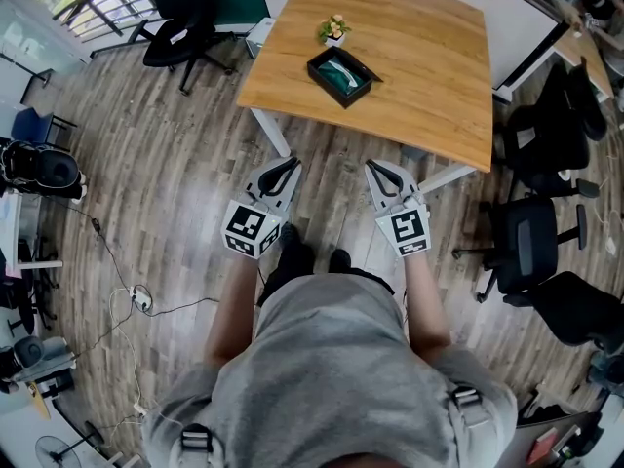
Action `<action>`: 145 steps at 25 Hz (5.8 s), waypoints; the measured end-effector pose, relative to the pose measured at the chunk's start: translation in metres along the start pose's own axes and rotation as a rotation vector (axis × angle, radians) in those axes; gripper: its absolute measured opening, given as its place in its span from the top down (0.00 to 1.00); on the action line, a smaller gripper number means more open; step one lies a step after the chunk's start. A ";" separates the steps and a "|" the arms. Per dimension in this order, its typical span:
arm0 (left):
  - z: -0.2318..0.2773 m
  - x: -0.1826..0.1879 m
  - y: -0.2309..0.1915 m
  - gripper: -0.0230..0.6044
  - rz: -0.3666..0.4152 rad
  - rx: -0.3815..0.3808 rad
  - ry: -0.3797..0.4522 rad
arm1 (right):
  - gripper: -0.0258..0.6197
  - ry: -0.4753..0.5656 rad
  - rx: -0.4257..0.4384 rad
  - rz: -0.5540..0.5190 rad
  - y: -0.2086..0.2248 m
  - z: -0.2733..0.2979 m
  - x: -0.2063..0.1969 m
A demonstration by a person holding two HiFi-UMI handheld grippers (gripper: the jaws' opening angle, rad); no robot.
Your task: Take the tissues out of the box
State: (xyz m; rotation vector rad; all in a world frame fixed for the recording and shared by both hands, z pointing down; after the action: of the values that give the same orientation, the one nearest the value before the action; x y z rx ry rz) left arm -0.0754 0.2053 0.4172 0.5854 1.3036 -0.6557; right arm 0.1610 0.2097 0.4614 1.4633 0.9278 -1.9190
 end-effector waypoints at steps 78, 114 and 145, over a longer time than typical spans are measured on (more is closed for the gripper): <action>0.192 -0.025 -0.226 0.54 -0.036 -0.335 -0.055 | 0.48 -0.164 -0.196 -0.009 0.093 0.224 0.006; 0.214 -0.040 -0.316 0.54 -0.106 -0.199 -0.116 | 0.49 -0.276 -0.083 0.023 0.144 0.327 -0.043; 0.308 -0.071 -0.304 0.54 -0.211 -0.051 -0.279 | 0.49 -0.524 0.206 0.122 0.197 0.412 -0.165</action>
State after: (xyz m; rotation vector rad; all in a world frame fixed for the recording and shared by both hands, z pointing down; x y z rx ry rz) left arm -0.0984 -0.2178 0.5324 0.3035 1.1232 -0.8436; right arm 0.1126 -0.2342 0.6521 1.0049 0.4025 -2.1959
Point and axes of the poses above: the fingertips, and each gripper's own axes: z forward along the fingers, y to its right, x out of its top, the point moved 8 cm from there along -z, backward along the fingers, and after that the axes turned 1 degree about y, right-handed, at the moved point
